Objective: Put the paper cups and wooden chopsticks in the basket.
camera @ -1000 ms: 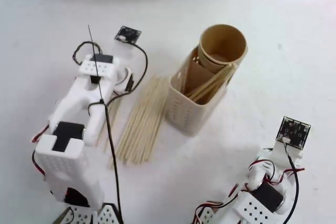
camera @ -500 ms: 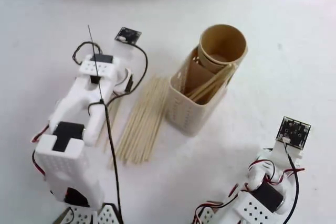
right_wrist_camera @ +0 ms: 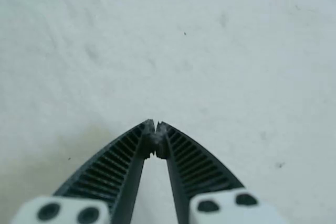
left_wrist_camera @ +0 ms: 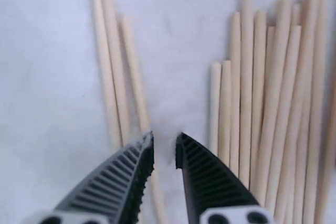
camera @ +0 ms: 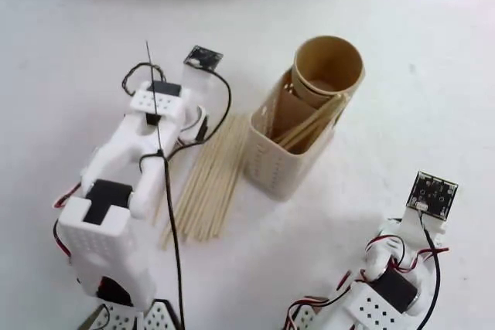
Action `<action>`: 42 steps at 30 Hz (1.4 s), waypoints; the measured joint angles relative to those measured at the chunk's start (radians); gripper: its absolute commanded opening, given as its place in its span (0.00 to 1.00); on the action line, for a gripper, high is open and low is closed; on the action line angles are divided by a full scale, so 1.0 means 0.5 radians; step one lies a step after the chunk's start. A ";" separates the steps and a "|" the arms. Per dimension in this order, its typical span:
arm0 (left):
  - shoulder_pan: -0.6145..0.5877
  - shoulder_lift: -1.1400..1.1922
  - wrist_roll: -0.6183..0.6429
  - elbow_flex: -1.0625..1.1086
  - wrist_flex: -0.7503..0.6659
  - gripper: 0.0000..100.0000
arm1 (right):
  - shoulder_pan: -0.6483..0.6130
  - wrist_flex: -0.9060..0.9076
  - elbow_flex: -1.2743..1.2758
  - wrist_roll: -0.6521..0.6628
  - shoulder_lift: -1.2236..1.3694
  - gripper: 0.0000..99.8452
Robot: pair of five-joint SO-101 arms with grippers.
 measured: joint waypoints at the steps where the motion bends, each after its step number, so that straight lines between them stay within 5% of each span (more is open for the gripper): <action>1: 0.000 0.031 0.000 0.000 0.000 0.09 | 0.000 0.000 0.000 0.000 0.000 0.02; 15: 0.000 0.221 -0.031 -0.273 0.199 0.09 | 0.000 0.000 0.000 0.000 0.000 0.02; 27: -0.037 -0.209 -0.034 0.193 -0.129 0.09 | 0.000 0.000 0.000 0.000 0.000 0.02; 42: -0.037 0.006 -0.031 0.009 -0.012 0.09 | 0.000 0.000 0.000 0.000 0.000 0.02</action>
